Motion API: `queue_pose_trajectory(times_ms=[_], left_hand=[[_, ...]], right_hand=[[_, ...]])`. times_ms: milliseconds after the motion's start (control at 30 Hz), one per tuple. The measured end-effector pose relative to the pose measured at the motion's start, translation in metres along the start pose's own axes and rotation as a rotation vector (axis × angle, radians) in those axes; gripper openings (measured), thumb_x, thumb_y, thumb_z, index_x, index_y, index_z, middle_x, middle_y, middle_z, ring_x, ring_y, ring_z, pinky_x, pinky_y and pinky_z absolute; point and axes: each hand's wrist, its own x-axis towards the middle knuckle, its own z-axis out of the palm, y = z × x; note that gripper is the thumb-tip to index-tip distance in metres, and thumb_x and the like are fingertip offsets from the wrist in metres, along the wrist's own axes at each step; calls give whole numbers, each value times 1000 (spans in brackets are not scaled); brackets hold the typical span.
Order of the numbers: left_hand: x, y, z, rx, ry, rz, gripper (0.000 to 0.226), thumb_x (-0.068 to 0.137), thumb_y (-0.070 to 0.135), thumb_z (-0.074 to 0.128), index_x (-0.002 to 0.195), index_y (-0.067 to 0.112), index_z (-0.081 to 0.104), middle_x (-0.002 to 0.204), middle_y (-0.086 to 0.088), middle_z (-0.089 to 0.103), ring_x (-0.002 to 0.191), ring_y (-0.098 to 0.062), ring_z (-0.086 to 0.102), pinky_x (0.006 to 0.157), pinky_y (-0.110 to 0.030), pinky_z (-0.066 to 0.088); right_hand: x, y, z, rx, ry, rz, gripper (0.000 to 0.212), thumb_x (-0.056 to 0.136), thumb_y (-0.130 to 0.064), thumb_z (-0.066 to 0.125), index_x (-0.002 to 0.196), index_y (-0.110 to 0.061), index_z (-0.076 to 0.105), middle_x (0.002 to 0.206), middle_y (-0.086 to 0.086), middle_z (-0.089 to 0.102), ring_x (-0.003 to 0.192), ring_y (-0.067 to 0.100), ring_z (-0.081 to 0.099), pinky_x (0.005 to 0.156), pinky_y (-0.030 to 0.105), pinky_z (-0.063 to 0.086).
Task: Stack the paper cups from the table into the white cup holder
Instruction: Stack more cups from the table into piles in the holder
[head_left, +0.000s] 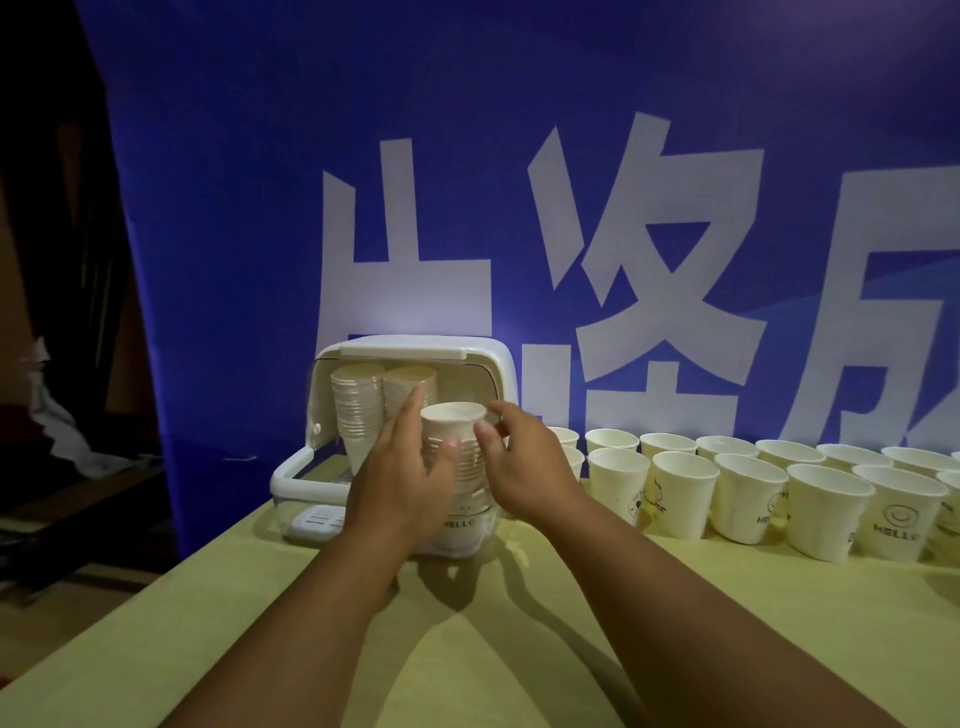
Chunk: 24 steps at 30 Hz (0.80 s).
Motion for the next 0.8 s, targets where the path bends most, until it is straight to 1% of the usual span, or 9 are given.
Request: queue_pose_trajectory(times_ms=[67, 133, 267, 367, 467, 533, 633, 733, 800], left_hand=[[2, -1, 1, 9, 47, -39, 50, 103, 53, 38, 148, 33, 42, 139, 4, 58, 123, -22, 59, 93, -49, 58], [4, -1, 1, 14, 80, -69, 39, 104, 48, 40, 134, 29, 57, 120, 4, 67, 108, -19, 64, 87, -46, 60], [4, 2, 0, -2, 106, -96, 30, 103, 46, 47, 118, 28, 67, 106, 5, 71, 96, -16, 66, 80, -43, 62], [3, 5, -1, -46, 109, -108, 25, 102, 43, 53, 113, 27, 69, 101, 4, 73, 93, -16, 68, 77, -41, 62], [3, 5, -1, -51, 106, -116, 26, 102, 42, 53, 116, 26, 68, 104, 4, 72, 95, -17, 68, 78, -40, 62], [3, 5, 1, -27, 94, -115, 27, 103, 43, 50, 121, 27, 63, 110, 4, 70, 99, -18, 66, 79, -38, 61], [0, 8, 2, 15, 117, -103, 29, 102, 43, 50, 127, 29, 53, 121, 5, 62, 108, -19, 60, 85, -43, 60], [-3, 16, -3, 142, 238, 9, 13, 97, 39, 57, 100, 27, 53, 103, 7, 55, 94, -17, 56, 73, -37, 56], [-6, 25, -5, 169, 209, 32, 21, 96, 37, 57, 81, 25, 51, 85, 8, 55, 79, -16, 57, 62, -34, 54]], right_hand=[[-1, 3, 4, 3, -18, 3, 37, 104, -34, 48, 138, -22, 56, 129, -2, 65, 111, 15, 61, 87, 26, 51], [-2, 4, 6, 25, -10, 21, 37, 103, -34, 51, 138, -23, 57, 128, -2, 66, 105, 12, 61, 83, 24, 51], [-4, 6, 7, 88, 34, 73, 45, 100, -37, 56, 143, -25, 51, 133, -4, 63, 114, 16, 62, 86, 25, 51], [-4, 8, 11, 98, 42, 82, 43, 100, -39, 56, 141, -26, 53, 132, -4, 64, 111, 14, 62, 81, 22, 48], [-5, 10, 12, 96, 45, 83, 43, 99, -38, 57, 141, -27, 53, 131, -5, 64, 102, 8, 58, 73, 15, 45], [-5, 10, 11, 89, 53, 79, 42, 99, -37, 59, 139, -26, 54, 128, -7, 65, 97, 5, 55, 65, 9, 40], [-7, 10, 7, 92, 82, 94, 30, 98, -33, 61, 128, -26, 60, 113, -9, 65, 89, 4, 57, 62, 8, 38], [-11, 11, 0, 59, 116, 89, 11, 98, -27, 61, 107, -23, 67, 94, -10, 66, 78, 4, 60, 62, 10, 42], [-16, 12, -8, 44, 146, 88, 8, 97, -26, 61, 98, -23, 69, 86, -10, 67, 77, 6, 62, 64, 14, 45]])
